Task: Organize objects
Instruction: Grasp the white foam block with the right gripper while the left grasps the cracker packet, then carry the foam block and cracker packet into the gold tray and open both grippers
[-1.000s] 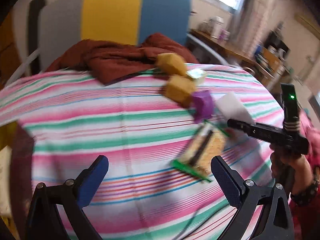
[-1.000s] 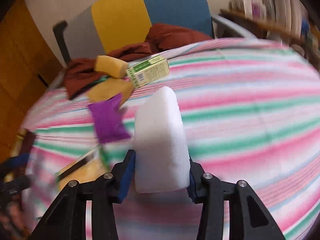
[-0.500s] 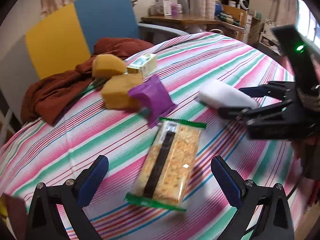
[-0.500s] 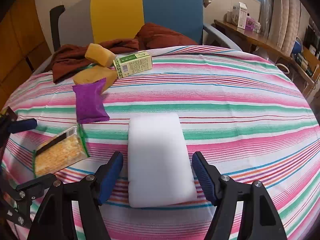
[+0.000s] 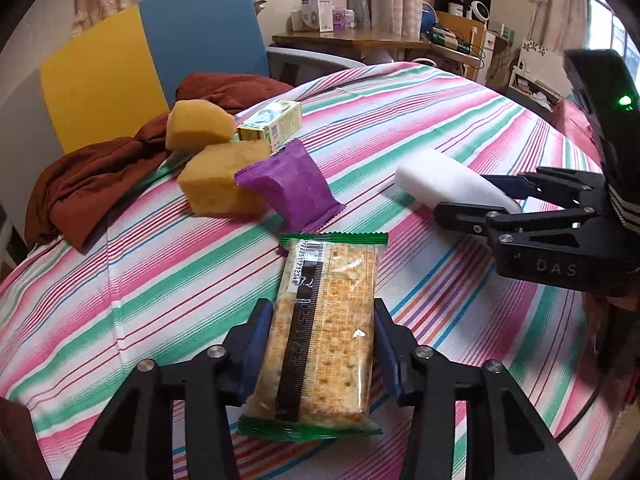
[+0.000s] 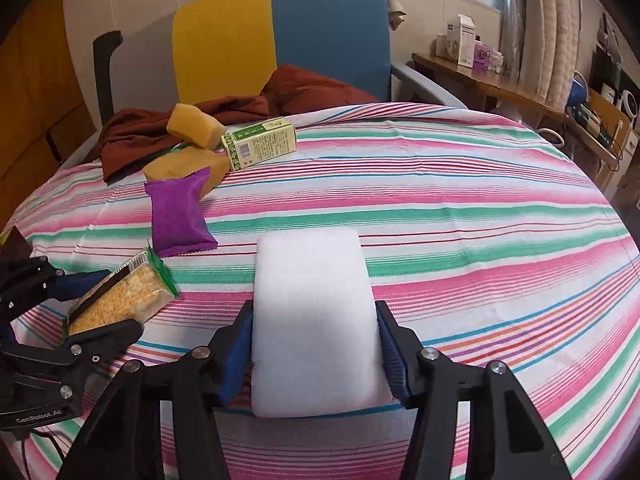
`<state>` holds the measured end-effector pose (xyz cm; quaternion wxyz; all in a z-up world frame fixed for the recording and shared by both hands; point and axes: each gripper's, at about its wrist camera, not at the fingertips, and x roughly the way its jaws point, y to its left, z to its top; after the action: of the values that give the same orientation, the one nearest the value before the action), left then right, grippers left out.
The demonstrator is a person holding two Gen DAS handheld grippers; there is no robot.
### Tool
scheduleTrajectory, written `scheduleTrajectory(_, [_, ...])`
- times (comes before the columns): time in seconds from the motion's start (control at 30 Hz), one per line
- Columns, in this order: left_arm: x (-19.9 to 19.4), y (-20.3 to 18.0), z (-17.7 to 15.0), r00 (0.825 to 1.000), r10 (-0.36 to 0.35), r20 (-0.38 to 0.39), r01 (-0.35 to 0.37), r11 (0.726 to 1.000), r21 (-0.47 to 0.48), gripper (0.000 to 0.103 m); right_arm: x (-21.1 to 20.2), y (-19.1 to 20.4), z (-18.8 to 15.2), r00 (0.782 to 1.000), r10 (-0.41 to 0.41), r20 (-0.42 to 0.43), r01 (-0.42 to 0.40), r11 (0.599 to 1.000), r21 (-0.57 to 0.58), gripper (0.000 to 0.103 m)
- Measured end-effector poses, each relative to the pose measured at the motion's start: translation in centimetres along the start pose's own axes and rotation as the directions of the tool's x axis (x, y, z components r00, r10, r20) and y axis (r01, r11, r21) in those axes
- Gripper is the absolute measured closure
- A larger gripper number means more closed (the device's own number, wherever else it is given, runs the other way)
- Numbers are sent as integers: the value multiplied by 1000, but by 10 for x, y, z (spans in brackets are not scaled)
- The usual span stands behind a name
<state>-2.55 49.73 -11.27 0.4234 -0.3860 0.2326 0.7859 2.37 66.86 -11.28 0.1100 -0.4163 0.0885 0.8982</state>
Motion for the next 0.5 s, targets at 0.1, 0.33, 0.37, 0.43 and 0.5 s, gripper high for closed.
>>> scheduleTrajectory(0.1, [-4,3,-3,1000,19,10,-19,999,-27,56,-11,6,-3,999,-16,42,16,1000,-6,46])
scheduleTrajectory(0.33, [-36,20,-24,992,77,101,-63,989,-135,57,-26,23,-11,998,-16,54,16,1000,6,46])
scheduleTrajectory(0.37, [-42,23,-27,990,82,116,-64,986,-151,57,-29,25,-13,999,-14,52,14,1000,16,46])
scheduleTrajectory(0.43, [-54,27,-36,986,89,140,-63,982,-180,57,-34,30,-18,999,-18,46,17,999,29,46])
scheduleTrajectory(0.5, [-63,32,-43,983,95,155,-62,977,-203,57,-41,37,-25,999,-16,42,13,998,55,46])
